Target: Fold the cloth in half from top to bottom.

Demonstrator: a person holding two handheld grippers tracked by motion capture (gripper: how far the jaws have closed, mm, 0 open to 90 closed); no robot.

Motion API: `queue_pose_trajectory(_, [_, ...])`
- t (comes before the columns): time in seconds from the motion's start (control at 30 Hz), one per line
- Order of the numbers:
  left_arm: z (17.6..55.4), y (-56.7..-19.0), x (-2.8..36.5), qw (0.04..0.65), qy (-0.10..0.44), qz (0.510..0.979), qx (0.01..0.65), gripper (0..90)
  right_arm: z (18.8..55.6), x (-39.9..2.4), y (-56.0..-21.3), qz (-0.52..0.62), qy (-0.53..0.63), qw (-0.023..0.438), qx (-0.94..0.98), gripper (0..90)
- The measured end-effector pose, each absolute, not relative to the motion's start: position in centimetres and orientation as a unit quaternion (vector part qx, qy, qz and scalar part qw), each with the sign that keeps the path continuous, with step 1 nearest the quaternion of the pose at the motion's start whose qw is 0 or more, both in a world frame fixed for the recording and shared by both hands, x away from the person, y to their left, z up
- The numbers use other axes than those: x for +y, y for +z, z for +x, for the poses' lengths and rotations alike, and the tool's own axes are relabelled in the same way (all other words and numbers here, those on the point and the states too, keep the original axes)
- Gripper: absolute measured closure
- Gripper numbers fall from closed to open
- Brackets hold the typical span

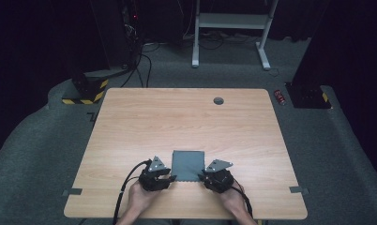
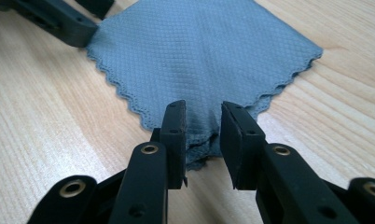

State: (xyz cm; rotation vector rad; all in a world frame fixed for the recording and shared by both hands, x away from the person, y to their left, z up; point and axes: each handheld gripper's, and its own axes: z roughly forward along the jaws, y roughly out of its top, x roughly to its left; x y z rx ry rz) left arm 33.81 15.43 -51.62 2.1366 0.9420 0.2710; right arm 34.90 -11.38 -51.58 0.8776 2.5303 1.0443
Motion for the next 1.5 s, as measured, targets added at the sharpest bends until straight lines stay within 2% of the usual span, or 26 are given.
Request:
queue_pose_trajectory(0.17, [35.1,-50.3,15.7,0.406,0.113,0.824,0.379,57.2,36.1,-11.6,-50.5,0.317,0.378,0.135,0.859,72.6])
queue_pose_trajectory(0.43, [40.0,-50.1,12.8,0.417,0.117,0.813,0.389,54.7,41.0,-10.8,-50.3,0.373,0.397,0.112,0.831,77.0])
queue_pose_trajectory(0.63, [42.1,-51.6,12.1,0.375,0.129,0.825,0.402,55.9,43.5,-10.4,-51.8,0.391,0.375,0.114,0.833,79.5])
queue_pose_trajectory(0.73, [42.2,-51.4,12.6,0.358,0.146,0.826,0.410,56.1,44.0,-11.1,-51.7,0.405,0.357,0.138,0.830,76.3])
queue_pose_trajectory(0.9, [41.8,-51.0,13.8,0.375,0.145,0.809,0.429,51.0,43.7,-11.8,-51.1,0.406,0.375,0.130,0.823,71.9])
queue_pose_trajectory(1.07, [42.4,-51.5,14.0,0.359,0.144,0.807,0.445,50.3,43.9,-11.1,-51.6,0.402,0.372,0.121,0.828,66.6])
queue_pose_trajectory(1.17, [42.3,-51.6,13.6,0.353,0.152,0.815,0.433,54.6,43.9,-10.9,-51.8,0.398,0.366,0.119,0.833,72.3])
queue_pose_trajectory(1.33, [42.6,-51.5,13.2,0.354,0.142,0.824,0.418,72.3,44.0,-10.4,-51.6,0.378,0.354,0.121,0.847,85.8])
queue_pose_trajectory(1.5, [43.1,-51.6,13.2,0.365,0.131,0.820,0.422,84.9,44.2,-10.3,-51.4,0.371,0.349,0.135,0.850,88.3])
